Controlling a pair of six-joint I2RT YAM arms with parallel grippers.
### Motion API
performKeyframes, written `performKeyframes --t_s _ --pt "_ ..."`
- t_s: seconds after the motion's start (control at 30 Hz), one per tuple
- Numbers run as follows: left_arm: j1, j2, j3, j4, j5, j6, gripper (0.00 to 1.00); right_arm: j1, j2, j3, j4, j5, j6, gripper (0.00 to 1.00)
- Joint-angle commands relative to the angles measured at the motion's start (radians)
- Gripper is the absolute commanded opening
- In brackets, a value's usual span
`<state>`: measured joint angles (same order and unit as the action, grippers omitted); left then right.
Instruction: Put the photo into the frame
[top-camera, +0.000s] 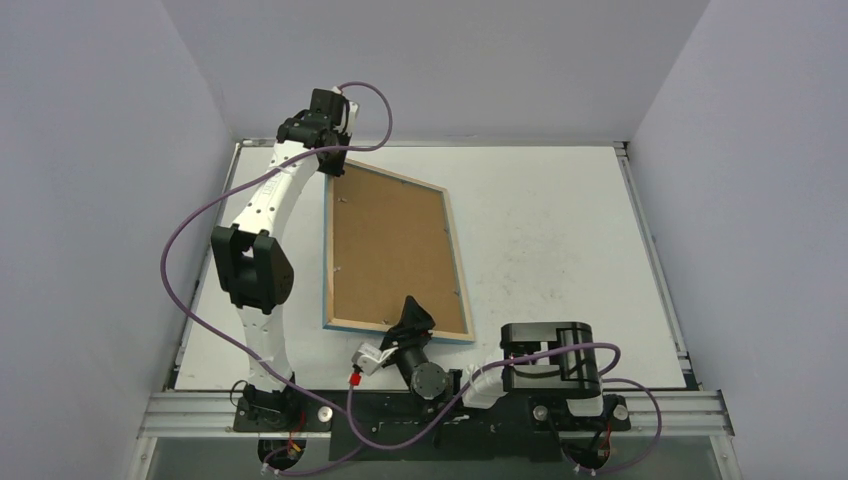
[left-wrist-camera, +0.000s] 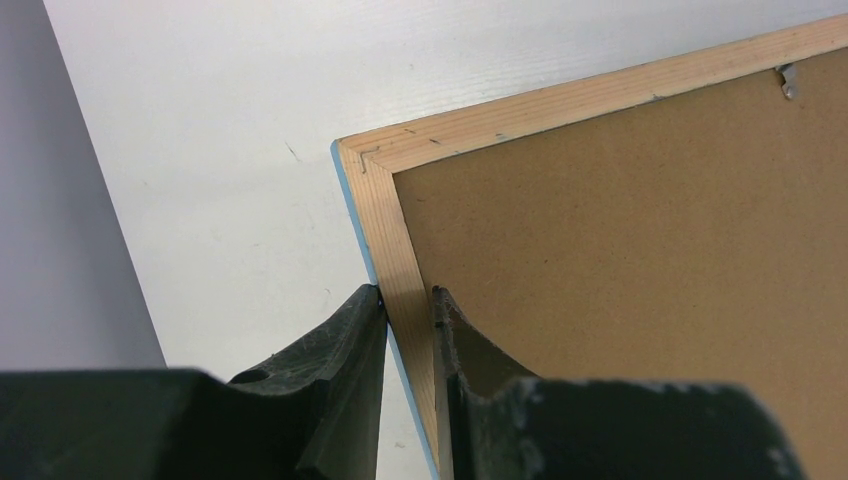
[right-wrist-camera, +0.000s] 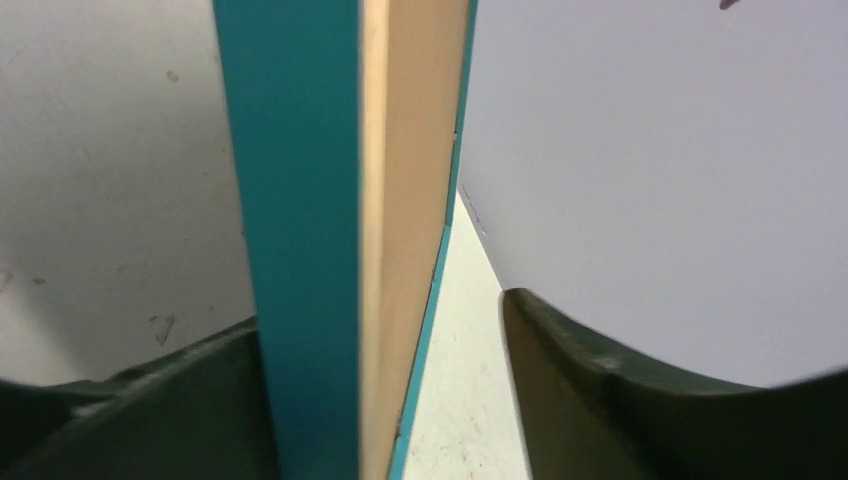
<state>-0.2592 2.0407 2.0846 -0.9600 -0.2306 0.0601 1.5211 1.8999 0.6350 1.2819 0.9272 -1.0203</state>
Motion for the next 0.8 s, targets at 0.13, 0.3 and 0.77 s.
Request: performKeyframes --t_s 0.13,0.3,0.77 --pt "0.011 -0.062 -0.069 0.054 0.034 -0.011 0.00 0.003 -0.014 0.048 0.330 0.084 -0.194 0.35" --pt "0.048 -0.073 -0.063 0.058 0.093 -0.036 0.21 0.008 -0.042 0.046 0.390 0.085 -0.297 0.26" --pt "0.202 -0.104 0.320 -0.096 0.347 -0.120 0.96 -0.027 -0.432 0.367 -0.450 0.035 0.192 0.16"
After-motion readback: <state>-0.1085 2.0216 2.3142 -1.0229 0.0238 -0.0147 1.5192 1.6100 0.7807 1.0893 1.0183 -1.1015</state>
